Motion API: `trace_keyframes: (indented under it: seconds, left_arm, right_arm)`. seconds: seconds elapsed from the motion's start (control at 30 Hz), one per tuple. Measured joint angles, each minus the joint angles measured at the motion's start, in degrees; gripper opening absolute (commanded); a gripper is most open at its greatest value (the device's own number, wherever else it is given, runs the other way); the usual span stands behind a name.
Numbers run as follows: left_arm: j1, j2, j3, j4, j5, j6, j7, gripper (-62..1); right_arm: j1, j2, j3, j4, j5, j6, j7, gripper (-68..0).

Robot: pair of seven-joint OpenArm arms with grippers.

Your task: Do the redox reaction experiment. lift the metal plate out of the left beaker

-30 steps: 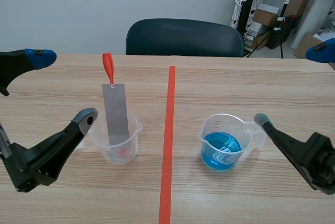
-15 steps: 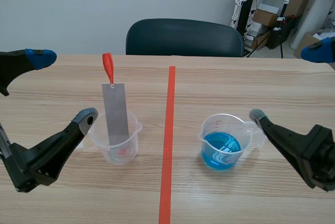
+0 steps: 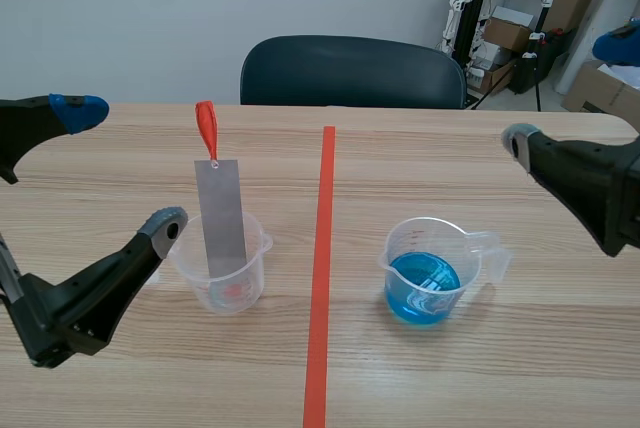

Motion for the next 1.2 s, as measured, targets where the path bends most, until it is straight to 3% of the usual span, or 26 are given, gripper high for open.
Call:
trace_keyframes:
  seconds: [0.1,0.23,0.37,0.67,0.77,1.03,1.2]
  left_arm:
    - [0.0,0.0,0.0,0.0,0.0,0.0,0.0,1.4]
    - [0.0,0.0,0.0,0.0,0.0,0.02,0.07,1.4]
    - [0.0,0.0,0.0,0.0,0.0,0.02,0.2,1.4]
    - [0.0,0.0,0.0,0.0,0.0,0.02,0.22,1.4]
    - [0.0,0.0,0.0,0.0,0.0,0.02,0.22,1.4]
    - [0.85,-1.01,0.0,0.0,0.24,-0.28,0.39,1.4]
    - [4.81,-1.95,-0.02,-1.27,0.22,-0.44,-3.69,1.4]
  right_arm:
    - [3.17,1.49,0.0,-4.76,5.35,3.1,-0.17,0.4]
    - [6.36,3.19,0.0,-10.4,13.35,4.24,0.07,0.4]
    - [8.79,3.67,0.0,-14.86,13.73,8.55,0.04,0.4]
    - [15.15,3.72,-0.42,-18.64,13.31,22.64,-3.61,0.4]
    - [17.53,3.72,-2.38,-18.64,13.31,24.09,-5.86,0.4]
    - [25.53,3.69,-11.47,-19.32,13.31,24.02,-8.94,0.4]
    - [30.69,3.41,-17.03,-20.52,13.25,24.37,-10.78,0.4]
